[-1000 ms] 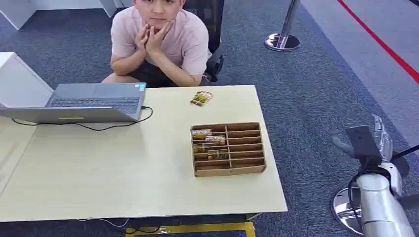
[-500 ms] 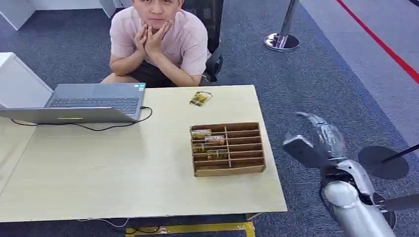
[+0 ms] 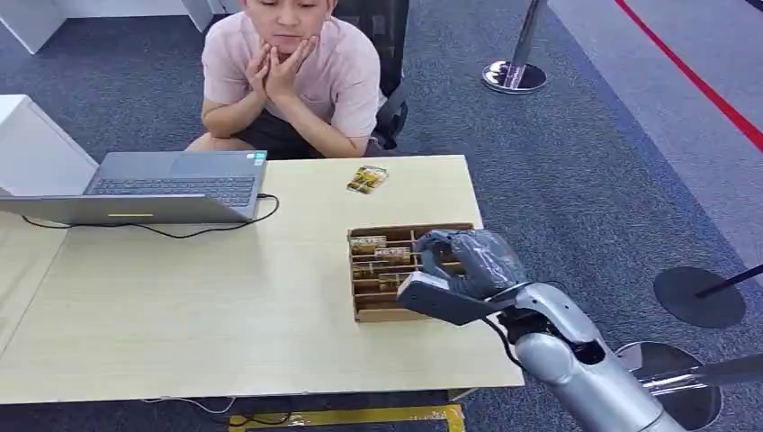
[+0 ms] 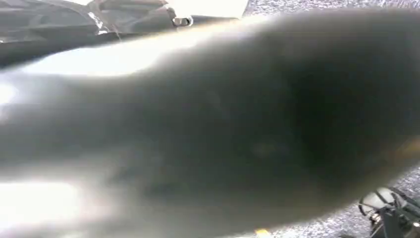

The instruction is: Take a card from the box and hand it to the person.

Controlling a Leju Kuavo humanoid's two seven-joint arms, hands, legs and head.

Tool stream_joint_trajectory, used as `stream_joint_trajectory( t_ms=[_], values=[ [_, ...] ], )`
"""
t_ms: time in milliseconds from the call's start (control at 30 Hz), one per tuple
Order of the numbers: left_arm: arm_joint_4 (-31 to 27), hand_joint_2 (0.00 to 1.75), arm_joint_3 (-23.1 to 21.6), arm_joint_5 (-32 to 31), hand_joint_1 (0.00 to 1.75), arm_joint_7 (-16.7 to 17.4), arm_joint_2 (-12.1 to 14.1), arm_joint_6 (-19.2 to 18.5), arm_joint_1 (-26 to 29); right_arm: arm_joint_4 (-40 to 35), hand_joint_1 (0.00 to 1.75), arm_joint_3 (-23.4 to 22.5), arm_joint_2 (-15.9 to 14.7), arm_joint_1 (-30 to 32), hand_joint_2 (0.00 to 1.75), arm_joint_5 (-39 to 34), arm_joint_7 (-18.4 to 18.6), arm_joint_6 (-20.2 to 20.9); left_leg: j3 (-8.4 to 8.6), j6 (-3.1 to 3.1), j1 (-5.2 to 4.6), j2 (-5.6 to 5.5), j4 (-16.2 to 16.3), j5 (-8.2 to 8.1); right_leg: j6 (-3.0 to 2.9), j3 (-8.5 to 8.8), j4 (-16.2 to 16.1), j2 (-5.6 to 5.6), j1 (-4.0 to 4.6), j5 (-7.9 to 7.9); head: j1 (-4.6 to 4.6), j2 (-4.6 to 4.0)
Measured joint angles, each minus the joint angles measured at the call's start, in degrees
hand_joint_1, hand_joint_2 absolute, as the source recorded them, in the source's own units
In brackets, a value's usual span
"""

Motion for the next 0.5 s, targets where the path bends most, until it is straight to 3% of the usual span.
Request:
stream_joint_trajectory(
  t_ms=[400,500],
  values=[
    [0.00,0.00,0.04,-0.24,0.00,0.20,-0.07,0.00,0.05,3.21,0.89,4.98,-0.81,-2.83,1.75,-1.86,3.08,-0.31,0.00,0.00,0.00,0.00,0.00,0.00,0.00,0.00,0.00,0.00,0.00,0.00,0.02,0.00],
    [0.00,0.00,0.07,-0.24,0.00,0.33,-0.07,0.00,0.03,4.07,0.56,6.53,-0.92,-3.32,1.75,-1.66,4.57,-0.98,0.00,0.00,0.00,0.00,0.00,0.00,0.00,0.00,0.00,0.00,0.00,0.00,0.00,0.00]
  ],
)
